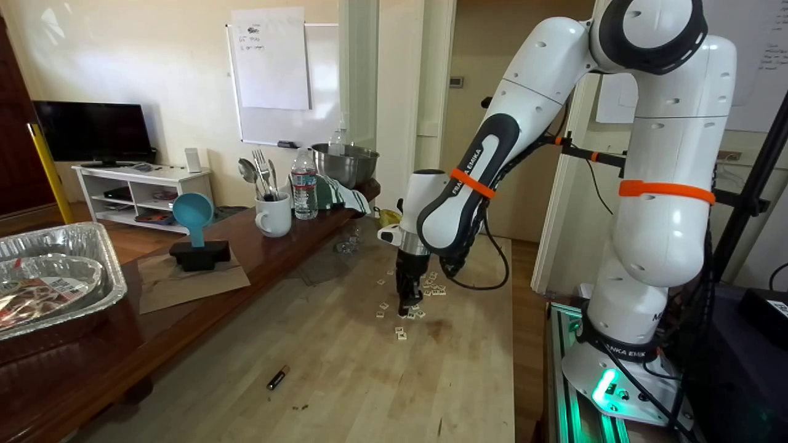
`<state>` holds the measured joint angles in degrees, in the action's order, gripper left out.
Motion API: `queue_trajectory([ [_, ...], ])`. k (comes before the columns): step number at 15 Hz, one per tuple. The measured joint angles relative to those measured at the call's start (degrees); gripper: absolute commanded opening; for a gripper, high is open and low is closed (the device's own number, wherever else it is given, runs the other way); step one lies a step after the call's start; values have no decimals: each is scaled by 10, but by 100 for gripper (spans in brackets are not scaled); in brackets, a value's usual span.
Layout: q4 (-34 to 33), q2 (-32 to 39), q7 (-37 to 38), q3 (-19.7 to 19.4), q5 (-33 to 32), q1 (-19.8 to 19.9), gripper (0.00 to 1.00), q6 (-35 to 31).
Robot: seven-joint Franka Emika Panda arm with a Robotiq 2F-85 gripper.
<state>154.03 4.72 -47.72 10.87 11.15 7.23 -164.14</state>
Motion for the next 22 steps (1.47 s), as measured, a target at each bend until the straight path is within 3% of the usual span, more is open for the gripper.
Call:
queue_trajectory([
  [5, 6, -5, -65, 3, 58, -17, 0, 0],
  [10, 10, -15, -78, -1, 68, -33, 0, 30],
  [22, 30, -39, -13, -62, -31, -51, 0, 69],
])
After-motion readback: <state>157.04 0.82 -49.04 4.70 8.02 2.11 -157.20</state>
